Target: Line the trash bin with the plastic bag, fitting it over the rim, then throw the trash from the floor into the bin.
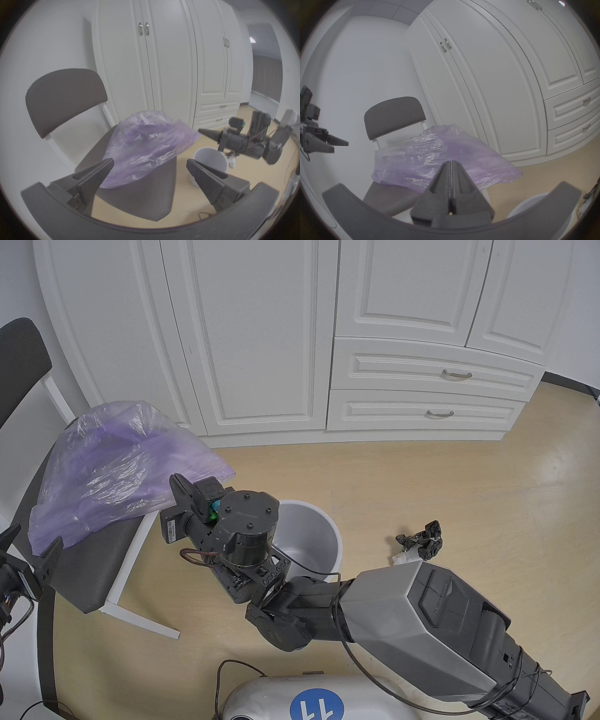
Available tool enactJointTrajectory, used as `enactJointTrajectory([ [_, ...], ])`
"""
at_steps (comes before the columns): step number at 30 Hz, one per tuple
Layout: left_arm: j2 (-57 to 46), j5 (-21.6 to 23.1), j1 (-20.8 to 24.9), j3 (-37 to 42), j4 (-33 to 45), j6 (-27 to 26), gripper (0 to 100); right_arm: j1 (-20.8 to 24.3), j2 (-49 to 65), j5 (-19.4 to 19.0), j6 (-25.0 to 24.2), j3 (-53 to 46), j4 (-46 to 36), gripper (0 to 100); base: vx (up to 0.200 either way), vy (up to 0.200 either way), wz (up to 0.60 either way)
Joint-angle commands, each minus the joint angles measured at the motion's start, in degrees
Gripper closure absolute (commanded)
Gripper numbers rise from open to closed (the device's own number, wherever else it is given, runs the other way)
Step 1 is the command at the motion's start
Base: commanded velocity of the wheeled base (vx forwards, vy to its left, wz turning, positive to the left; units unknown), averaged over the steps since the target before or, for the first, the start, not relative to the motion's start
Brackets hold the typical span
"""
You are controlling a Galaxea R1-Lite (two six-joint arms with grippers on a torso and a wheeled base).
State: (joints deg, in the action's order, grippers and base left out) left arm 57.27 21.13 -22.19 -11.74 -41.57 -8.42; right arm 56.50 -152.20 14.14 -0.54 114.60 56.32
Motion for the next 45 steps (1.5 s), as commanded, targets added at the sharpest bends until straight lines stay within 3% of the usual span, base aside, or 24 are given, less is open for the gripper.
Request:
enactJointTrajectory([
  [1,0.0,0.1,-5.8,0.2,1.8,-5.6,0,-0.2,2.3,3.3,1.2,-1.0,0.4,100,0.0,0.0,0.0],
  [3,-0.3,0.2,-9.3,-1.4,2.4,-8.7,0,-1.0,7.5,5.9,1.2,-7.6,1.2,100,0.0,0.0,0.0],
  [7,-0.8,0.4,-12.8,-2.0,2.7,-10.3,0,-3.0,19.0,6.2,0.6,-26.1,5.1,100,0.0,0.0,0.0],
  [8,-0.8,0.4,-12.8,-2.0,2.7,-10.3,0,-3.0,19.0,6.2,0.6,-26.1,5.1,100,0.0,0.0,0.0],
  [9,-1.1,0.5,-13.7,-1.4,4.7,-13.1,0,-4.4,24.2,6.2,-0.1,-36.1,7.5,100,0.0,0.0,0.0],
  [13,-4.2,0.5,-13.1,-2.1,14.7,-17.2,0,-6.9,31.5,6.1,-2.1,-51.1,11.0,100,0.0,0.0,0.0],
  [14,-4.3,0.5,-13.0,-2.1,15.2,-17.4,0,-7.0,31.7,6.1,-2.2,-51.6,11.1,100,0.0,0.0,0.0],
  [18,-6.2,0.4,-10.3,-6.1,31.2,-24.4,0,-10.2,37.1,5.6,-5.6,-59.4,11.9,100,0.0,0.0,0.0],
  [22,-1.4,0.0,-10.7,-8.6,37.2,-28.1,0,-11.6,38.2,5.5,-6.3,-60.9,11.9,100,0.0,0.0,0.0],
  [30,11.0,-0.1,-13.2,-11.6,30.7,-30.2,0,-13.7,38.3,4.1,-6.1,-60.6,11.4,100,0.0,0.0,0.0],
  [37,19.4,-2.8,-12.4,-13.7,20.7,-30.2,0,-14.7,40.3,2.7,-6.1,-60.7,11.2,100,0.0,0.0,0.0],
  [45,29.1,-4.1,-9.9,-16.3,15.2,-30.1,0,-15.5,40.9,2.6,-6.1,-60.5,11.2,100,0.0,0.0,0.0],
])
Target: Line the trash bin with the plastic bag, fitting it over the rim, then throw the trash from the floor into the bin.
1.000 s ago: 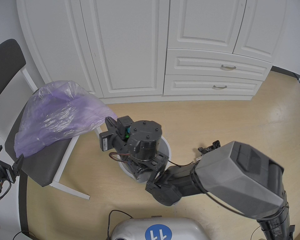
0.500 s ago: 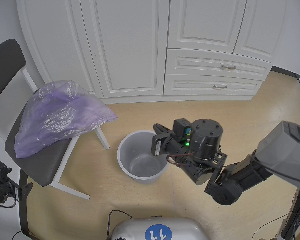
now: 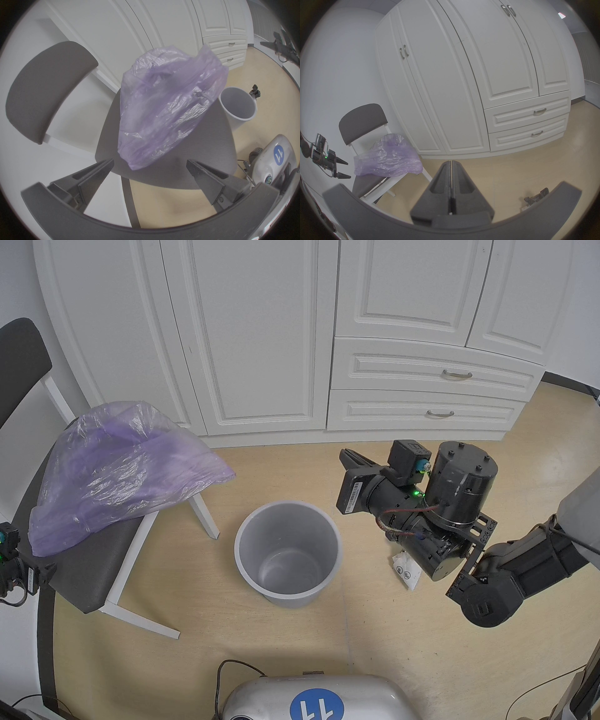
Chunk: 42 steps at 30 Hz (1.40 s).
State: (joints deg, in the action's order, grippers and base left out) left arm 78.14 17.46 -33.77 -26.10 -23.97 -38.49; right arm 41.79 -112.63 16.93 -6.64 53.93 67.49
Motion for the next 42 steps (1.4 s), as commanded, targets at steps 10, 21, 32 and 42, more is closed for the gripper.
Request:
enactJointTrajectory([
  [10,14.5,-4.0,6.3,-6.8,-10.7,1.6,100,-1.4,1.4,-0.6,-0.1,0.3,0.0,100,0.0,0.0,0.0],
  [21,2.2,-2.5,9.4,-1.9,-7.1,5.3,100,-1.3,0.2,-0.6,0.0,-0.1,0.0,100,0.0,0.0,0.0],
  [32,-21.1,10.8,30.2,-5.1,12.3,28.5,100,1.3,-3.1,-2.3,0.0,-4.5,1.0,100,0.0,0.0,0.0],
  [42,-20.7,-8.9,62.2,-15.3,13.3,57.2,100,3.2,-2.1,-6.5,1.7,-12.4,1.2,100,0.0,0.0,0.0],
])
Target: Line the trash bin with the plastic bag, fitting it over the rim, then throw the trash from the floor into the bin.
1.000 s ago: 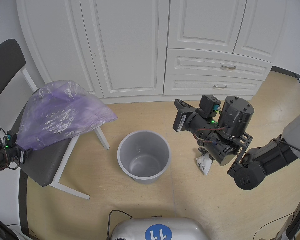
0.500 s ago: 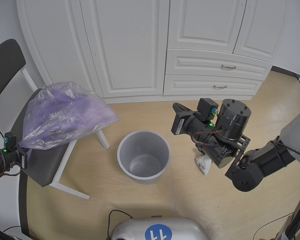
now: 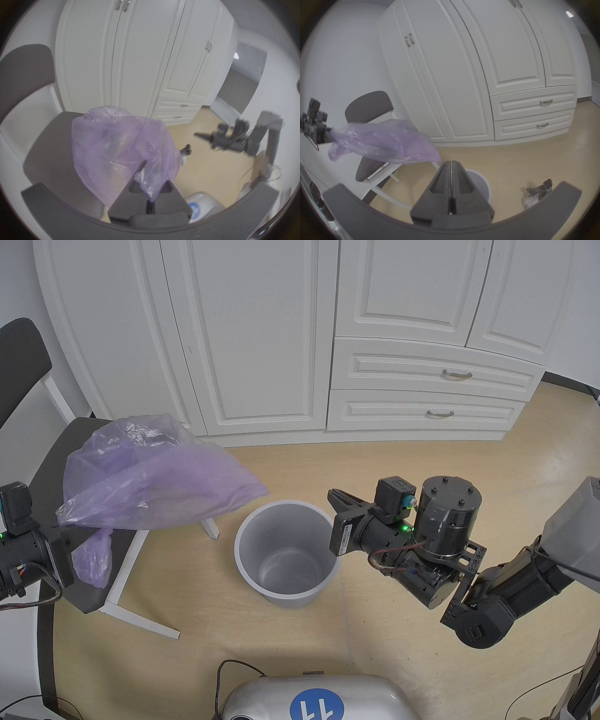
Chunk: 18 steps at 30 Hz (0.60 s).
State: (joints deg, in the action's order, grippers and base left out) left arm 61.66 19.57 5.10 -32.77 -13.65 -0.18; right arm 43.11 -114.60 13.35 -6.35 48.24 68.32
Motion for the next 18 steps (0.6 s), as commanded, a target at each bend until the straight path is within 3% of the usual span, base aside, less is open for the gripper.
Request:
enactJointTrajectory([
  [1,-4.4,-11.5,24.8,-9.4,2.9,20.5,100,1.8,0.3,-3.1,2.0,-7.2,0.3,100,0.0,0.0,0.0],
  [4,-4.4,-13.1,29.1,-12.8,2.9,28.4,100,1.9,2.3,-3.9,3.8,-9.7,0.0,100,0.0,0.0,0.0],
  [7,-3.7,-13.6,30.4,-15.1,3.0,35.2,100,3.3,4.6,-4.7,5.0,-13.2,-0.5,100,0.0,0.0,0.0],
  [18,-3.2,-13.6,30.4,-15.0,2.8,36.0,100,5.0,4.1,-5.4,8.5,-16.2,-0.6,100,0.0,0.0,0.0],
])
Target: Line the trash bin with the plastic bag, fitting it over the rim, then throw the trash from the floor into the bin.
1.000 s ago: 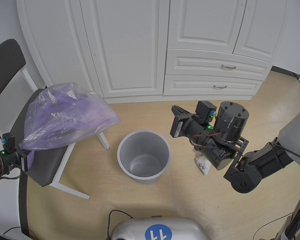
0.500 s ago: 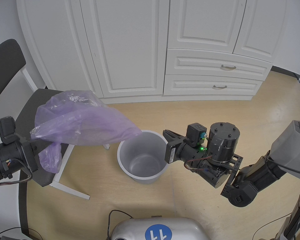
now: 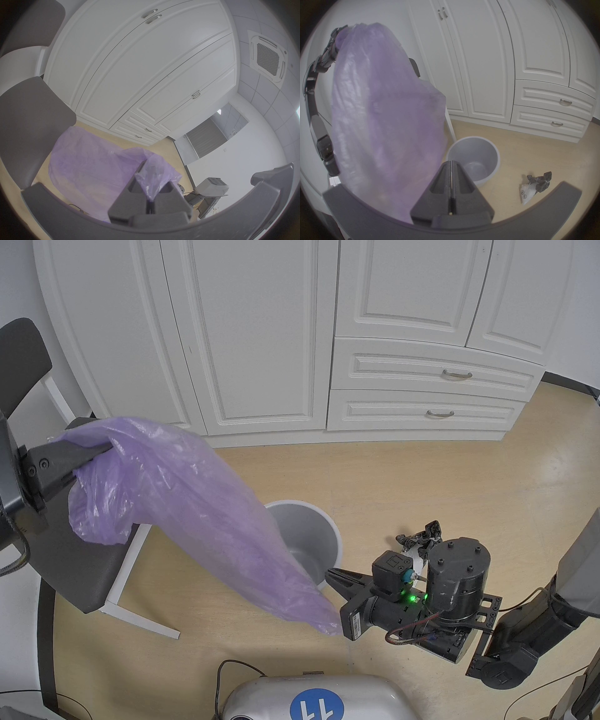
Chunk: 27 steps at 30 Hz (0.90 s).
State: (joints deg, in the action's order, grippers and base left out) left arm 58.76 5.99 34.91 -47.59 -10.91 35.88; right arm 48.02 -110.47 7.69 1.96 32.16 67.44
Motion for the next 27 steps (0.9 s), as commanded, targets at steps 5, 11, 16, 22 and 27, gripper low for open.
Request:
enactJointTrajectory([
  [5,-0.2,-0.1,0.6,0.0,0.2,0.0,100,0.8,2.4,0.0,0.1,-1.0,-0.4,100,0.0,0.0,0.0],
  [11,2.0,-0.3,0.2,0.3,-0.3,0.0,100,4.6,7.7,-0.5,0.2,-4.5,-2.1,100,0.0,0.0,0.0],
  [16,2.1,-0.4,-0.5,0.1,-0.3,0.0,100,7.0,14.7,-2.7,-0.1,-5.4,-10.6,100,0.0,0.0,0.0],
  [22,2.1,-0.2,-3.3,-0.2,-0.3,-0.1,100,8.5,18.4,-4.7,0.1,-7.5,-15.1,100,0.0,0.0,0.0],
  [27,1.5,0.1,-3.3,-0.2,-0.3,-0.1,100,8.7,16.5,-4.7,0.4,-7.6,-15.1,100,0.0,0.0,0.0],
])
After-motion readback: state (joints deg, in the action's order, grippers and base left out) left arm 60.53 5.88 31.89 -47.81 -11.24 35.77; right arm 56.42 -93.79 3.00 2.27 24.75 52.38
